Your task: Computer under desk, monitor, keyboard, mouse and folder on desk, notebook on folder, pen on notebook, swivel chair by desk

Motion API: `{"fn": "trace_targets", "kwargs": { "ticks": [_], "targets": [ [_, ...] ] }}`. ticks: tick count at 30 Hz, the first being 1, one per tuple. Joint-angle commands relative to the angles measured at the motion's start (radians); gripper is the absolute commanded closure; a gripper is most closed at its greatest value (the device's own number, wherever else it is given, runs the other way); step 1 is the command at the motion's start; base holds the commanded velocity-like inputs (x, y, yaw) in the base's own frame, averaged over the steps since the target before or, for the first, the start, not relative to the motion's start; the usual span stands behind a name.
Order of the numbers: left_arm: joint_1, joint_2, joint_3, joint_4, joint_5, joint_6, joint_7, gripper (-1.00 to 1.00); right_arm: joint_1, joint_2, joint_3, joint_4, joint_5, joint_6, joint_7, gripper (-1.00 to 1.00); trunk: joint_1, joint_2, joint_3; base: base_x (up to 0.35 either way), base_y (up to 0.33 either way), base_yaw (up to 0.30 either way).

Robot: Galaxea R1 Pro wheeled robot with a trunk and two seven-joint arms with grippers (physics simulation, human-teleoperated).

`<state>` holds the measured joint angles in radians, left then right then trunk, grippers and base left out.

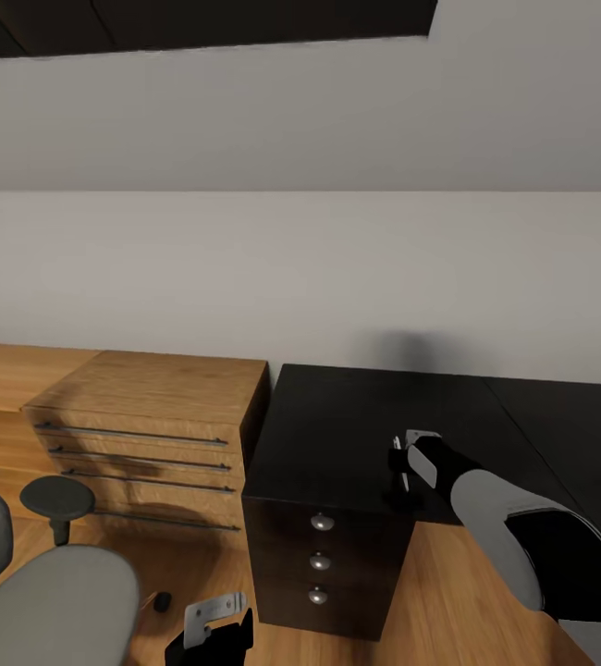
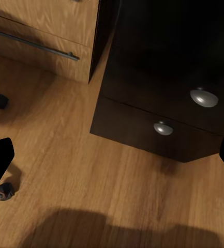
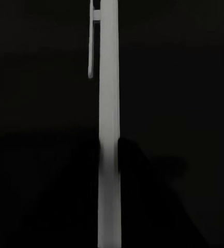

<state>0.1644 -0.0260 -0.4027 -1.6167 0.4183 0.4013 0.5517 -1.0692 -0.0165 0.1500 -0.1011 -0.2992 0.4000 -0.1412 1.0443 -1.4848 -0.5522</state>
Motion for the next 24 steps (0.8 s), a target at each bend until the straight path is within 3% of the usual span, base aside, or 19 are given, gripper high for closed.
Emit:
{"fn": "trace_targets", "kwargs": {
  "ticks": [1,8,13,16,18,24],
  "targets": [
    [0.0,0.0,-0.001,-0.002,0.008,0.002,0.007,-1.0,0.0,0.0,0.008,-0.002,-0.012,0.005,-0.004,1.0,-0.004,0.007,0.002,0.0,0.0,0.0],
    [0.0,0.0,0.0,-0.002,0.008,0.002,0.008,-1.0,0.0,-0.003,0.003,-0.005,-0.012,0.007,-0.004,1.0,-0.031,0.056,0.024,-0.006,0.0,0.0],
    [0.0,0.0,-0.002,-0.002,0.008,0.002,0.008,-1.0,0.0,-0.016,-0.034,-0.065,-0.052,0.064,-0.008,1.0,-0.05,0.091,0.04,-0.253,0.0,0.0],
    [0.0,0.0,-0.002,-0.002,0.008,0.002,0.008,-1.0,0.0,-0.069,-0.096,-0.17,-0.12,0.183,-0.01,1.0,-0.061,0.112,0.049,-0.321,0.0,0.0],
    [0.0,0.0,-0.002,-0.002,0.008,0.002,0.008,-1.0,0.0,-0.092,-0.111,-0.186,-0.136,0.207,-0.011,1.0,-0.065,0.119,0.053,-0.245,0.0,-0.003],
    [0.0,0.0,-0.002,-0.001,0.008,0.003,0.007,-1.0,0.0,-0.124,-0.12,-0.196,-0.145,0.217,-0.011,1.0,-0.065,0.119,0.053,-0.078,0.0,-0.111]
  ]
}}
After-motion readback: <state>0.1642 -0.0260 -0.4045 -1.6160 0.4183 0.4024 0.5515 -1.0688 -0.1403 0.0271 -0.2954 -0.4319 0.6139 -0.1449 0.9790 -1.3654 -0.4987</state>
